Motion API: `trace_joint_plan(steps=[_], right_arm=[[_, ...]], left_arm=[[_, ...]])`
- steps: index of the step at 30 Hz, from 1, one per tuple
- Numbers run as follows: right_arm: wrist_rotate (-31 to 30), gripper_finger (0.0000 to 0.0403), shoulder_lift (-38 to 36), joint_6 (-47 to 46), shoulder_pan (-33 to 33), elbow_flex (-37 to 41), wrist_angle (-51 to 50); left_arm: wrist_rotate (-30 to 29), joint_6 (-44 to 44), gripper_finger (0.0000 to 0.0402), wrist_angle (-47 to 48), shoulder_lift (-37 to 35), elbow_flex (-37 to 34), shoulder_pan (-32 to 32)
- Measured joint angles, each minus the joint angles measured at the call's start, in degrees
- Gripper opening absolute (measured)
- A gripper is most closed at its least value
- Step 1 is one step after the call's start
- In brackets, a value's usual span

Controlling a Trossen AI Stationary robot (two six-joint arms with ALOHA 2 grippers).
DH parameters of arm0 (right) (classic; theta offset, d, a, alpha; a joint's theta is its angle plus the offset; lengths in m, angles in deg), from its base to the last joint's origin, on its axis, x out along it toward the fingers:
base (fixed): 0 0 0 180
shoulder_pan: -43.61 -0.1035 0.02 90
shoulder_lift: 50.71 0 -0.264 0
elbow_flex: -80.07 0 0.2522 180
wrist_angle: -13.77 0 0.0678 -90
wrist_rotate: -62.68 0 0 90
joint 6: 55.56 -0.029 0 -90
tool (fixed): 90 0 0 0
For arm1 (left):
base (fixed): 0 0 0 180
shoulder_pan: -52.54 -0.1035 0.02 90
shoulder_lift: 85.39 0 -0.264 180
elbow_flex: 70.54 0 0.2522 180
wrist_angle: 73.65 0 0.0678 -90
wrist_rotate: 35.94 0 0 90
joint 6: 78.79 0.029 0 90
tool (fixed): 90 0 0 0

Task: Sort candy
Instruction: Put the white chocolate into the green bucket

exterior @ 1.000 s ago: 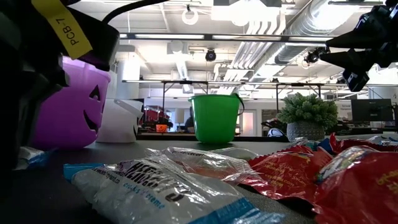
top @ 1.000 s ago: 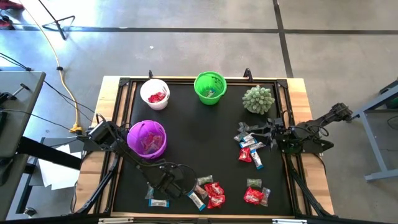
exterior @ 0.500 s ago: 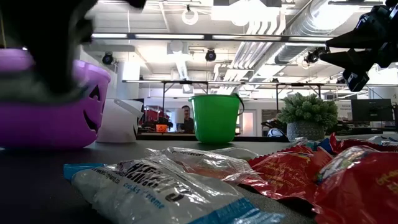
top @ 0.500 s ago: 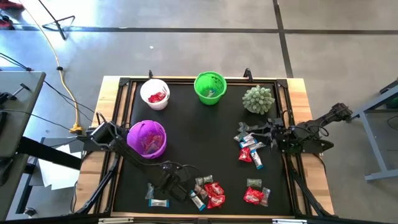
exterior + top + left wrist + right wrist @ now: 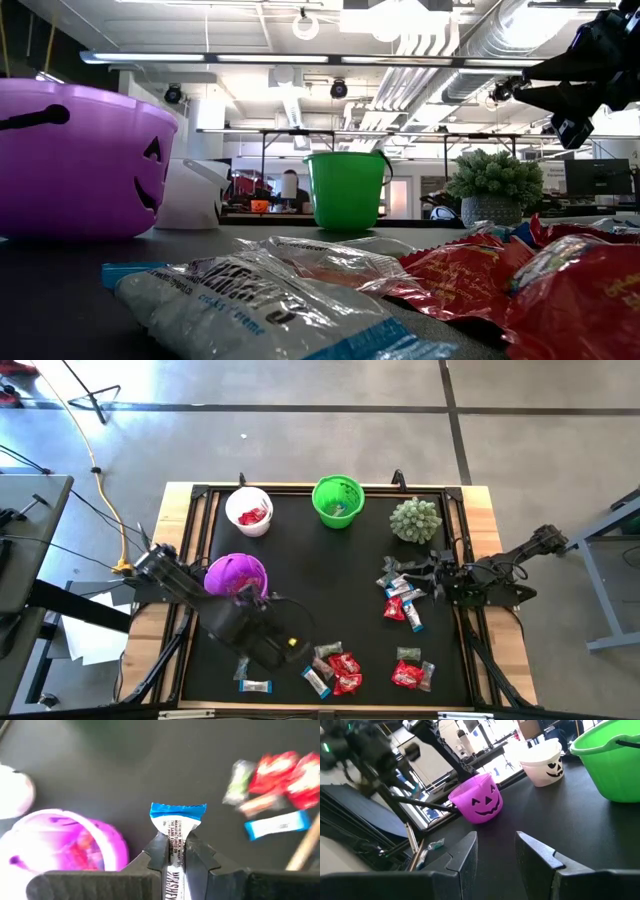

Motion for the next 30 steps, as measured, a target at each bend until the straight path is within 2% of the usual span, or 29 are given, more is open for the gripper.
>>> trace_joint_plan(steps=[3, 11, 22, 30], right_arm=[[0.12, 0.0126, -0.05, -0.02, 0.00, -0.02, 0.00], [0.12, 0.0126, 0.33, -0.02, 0.00, -0.02, 0.00], [0.12, 0.0126, 0.33, -0.01, -0.02, 0.00, -0.02], [0.10, 0.0126, 0.33, -0.01, -0.02, 0.00, 0.00]], left_arm=[[-1.73, -2.73, 0.0033, 0.64, -5.44, -0.05, -0.24], [-14.48, -2.18, 0.0033, 0.41, -17.18, -6.41, -3.87], [-12.76, 1.78, 0.0033, 0.40, -25.62, -19.73, -16.27], [-13.01, 13.04, 0.0033, -1.18, -26.37, -20.49, -26.37]])
